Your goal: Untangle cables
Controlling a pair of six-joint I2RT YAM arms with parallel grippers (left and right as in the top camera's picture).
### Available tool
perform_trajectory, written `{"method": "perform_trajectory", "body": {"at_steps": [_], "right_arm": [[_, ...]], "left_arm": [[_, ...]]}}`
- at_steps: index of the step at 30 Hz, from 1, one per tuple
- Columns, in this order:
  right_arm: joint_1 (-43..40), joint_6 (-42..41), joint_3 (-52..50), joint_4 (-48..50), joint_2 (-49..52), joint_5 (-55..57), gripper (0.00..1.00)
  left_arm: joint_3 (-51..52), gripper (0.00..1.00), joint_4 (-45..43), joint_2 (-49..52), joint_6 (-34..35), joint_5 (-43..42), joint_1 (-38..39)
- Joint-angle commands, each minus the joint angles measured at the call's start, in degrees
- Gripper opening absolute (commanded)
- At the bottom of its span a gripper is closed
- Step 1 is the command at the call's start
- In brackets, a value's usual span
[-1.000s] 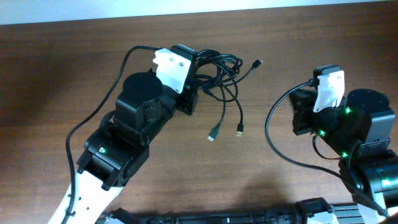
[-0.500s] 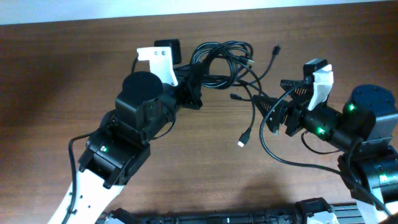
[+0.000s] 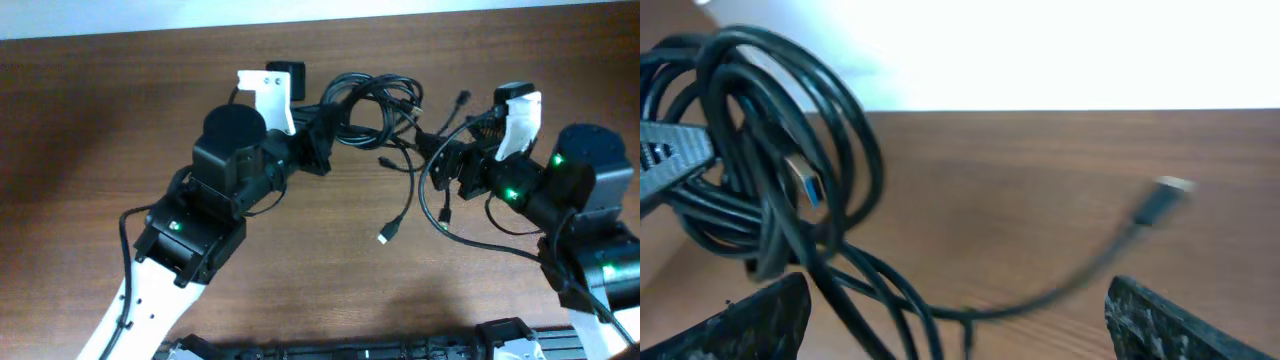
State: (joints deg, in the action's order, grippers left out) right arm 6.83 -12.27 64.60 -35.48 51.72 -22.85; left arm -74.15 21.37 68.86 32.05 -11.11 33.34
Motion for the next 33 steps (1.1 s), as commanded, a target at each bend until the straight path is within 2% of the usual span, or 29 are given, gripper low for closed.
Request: {"method": "perform_trajectory", "body": {"at_steps": [1,4,8,12,15,22,25,28,30,33], "right_arm": [[-0.17,-0.50,0.09,0.24,-1.51,8.02,0.91],[-0.17,-0.48,0.09,0.33,-1.49,11.93,0.91],[-0.15,-0.31,0.09,0.15,0.15,10.78,0.91],[-0.15,7.58,0.09,0.46,0.57,-4.92,0.90],[-0.15,9.33,0.09,0.39,0.39,-9.94,0.88],[-0.15,9.29,0.09,1.20,0.39,-11.04,0.88],[-0.17,9.27,0.09,3.96,0.39,-10.95,0.88],[-0.17,8.37,0.09,5.44,0.39,-5.75,0.88],[-0.17,8.39,0.09,5.38,0.52,-2.16,0.83],[-0.17,8.39,0.09,6.25,0.50,-1.92,0.81]], "left_arm": [[-1.33,0.00,-0.33,-0.35,-0.39,-0.17,-1.05],[-1.33,0.00,-1.05,-0.35,-0.39,-4.22,-1.05],[-1.33,0.00,-4.07,-0.35,-0.39,-8.96,-1.05],[-1.33,0.00,-4.72,-0.31,-0.39,-9.09,-1.03],[-1.33,0.00,-5.11,-0.28,-0.39,-9.03,-1.05],[-1.33,0.00,-4.98,-0.28,-0.42,-9.09,-1.05],[-1.33,0.00,-4.98,-0.28,-0.46,-11.63,-1.05],[-1.33,0.00,-4.59,-0.31,-1.38,-14.27,-1.05],[-1.33,0.00,-4.61,-0.31,-1.86,-16.15,-1.05],[-1.33,0.00,-4.61,-0.31,-2.19,-17.64,-1.05]]}}
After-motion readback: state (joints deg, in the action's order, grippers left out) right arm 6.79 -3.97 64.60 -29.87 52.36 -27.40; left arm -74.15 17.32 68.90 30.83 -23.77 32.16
